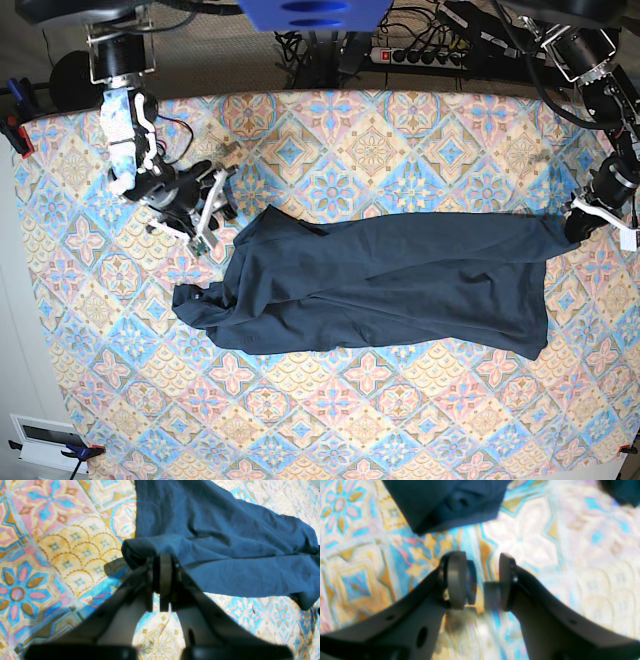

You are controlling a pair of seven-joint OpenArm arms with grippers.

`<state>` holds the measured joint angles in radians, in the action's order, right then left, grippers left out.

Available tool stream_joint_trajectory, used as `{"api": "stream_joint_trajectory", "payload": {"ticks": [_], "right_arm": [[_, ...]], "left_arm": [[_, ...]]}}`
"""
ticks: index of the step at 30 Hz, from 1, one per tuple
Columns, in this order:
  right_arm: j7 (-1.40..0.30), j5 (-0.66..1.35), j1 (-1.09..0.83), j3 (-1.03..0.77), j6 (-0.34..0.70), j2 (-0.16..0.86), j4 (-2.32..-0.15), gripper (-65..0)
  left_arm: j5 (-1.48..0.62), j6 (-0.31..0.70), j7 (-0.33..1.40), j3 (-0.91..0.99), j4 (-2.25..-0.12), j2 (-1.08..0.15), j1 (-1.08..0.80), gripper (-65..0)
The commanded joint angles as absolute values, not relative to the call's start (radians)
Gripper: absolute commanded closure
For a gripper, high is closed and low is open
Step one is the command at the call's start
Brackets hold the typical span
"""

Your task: Layout the t-shirt on the table in an organized manner, then fold the t-shirt properly

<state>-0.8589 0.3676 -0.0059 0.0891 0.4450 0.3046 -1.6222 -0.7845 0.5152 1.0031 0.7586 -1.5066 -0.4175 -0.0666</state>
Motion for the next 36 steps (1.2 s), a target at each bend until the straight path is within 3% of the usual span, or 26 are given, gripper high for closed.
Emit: {"api": "stream_joint_trajectory", "payload": {"ticks": [1, 26, 36], "right_arm": [[-0.817, 0.389, 0.053, 0.084, 0.447, 0.303, -1.632, -21.0], [-0.816, 0.397, 0.157, 0.015, 0.452, 0.259, -1.403, -21.3], [-0.816, 0.608, 0.157, 0.015, 0.452, 0.259, -1.406, -21.2]], "left_arm": [[-0.802, 0.518, 0.983, 0.763, -1.523, -0.443, -0.054, -0.2], [-0.802, 0.518, 0.983, 0.765, -1.523, -0.441, -0.056, -0.2], [-0.802, 0.518, 0.983, 0.765, -1.523, -0.443, -0.056, -0.2]]}}
